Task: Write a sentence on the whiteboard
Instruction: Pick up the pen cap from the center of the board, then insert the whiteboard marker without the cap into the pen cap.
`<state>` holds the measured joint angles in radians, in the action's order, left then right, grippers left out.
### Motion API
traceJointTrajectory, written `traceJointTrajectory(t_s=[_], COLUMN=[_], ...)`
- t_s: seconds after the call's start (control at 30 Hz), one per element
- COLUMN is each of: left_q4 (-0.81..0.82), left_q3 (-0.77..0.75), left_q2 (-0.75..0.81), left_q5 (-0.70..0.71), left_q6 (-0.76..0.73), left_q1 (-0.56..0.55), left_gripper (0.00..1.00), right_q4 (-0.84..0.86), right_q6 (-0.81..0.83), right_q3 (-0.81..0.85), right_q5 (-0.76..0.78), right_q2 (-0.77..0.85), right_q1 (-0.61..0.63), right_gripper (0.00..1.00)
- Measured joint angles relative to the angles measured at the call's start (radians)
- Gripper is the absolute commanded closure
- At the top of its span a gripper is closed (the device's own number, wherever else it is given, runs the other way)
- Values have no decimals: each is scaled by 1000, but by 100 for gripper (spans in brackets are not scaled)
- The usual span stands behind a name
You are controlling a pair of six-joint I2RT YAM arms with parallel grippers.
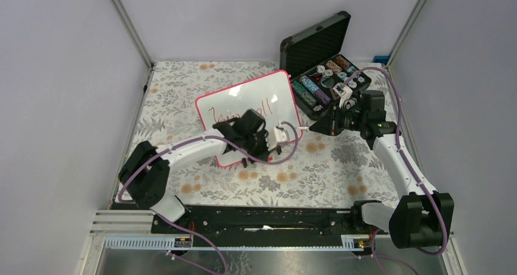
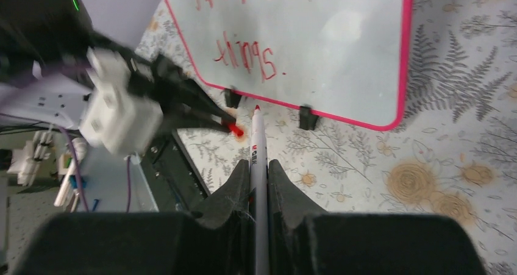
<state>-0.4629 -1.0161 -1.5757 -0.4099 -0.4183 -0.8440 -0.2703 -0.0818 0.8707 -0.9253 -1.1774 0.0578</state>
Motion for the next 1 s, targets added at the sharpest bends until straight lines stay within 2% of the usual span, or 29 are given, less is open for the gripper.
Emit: traceJointTrajectory(t_s=[0.2,0.53,1.0], left_q4=[-40,-188,-246], left_q3=[-135,-206,-208], left_q2=[90,162,227], left_q5=[-37,-163,-285], left_q6=[-2,-94,-153], left_q1=[132,122,137], left_gripper=[100,100,100], right_q4=[80,283,340], right_q6=[-78,-238,-282], right_q3=[-58,-134,-137], right_q5=[-131,-325,-404], right_q2=[0,-1,-4], right_q1=[2,69,161], right_gripper=[100,100,100])
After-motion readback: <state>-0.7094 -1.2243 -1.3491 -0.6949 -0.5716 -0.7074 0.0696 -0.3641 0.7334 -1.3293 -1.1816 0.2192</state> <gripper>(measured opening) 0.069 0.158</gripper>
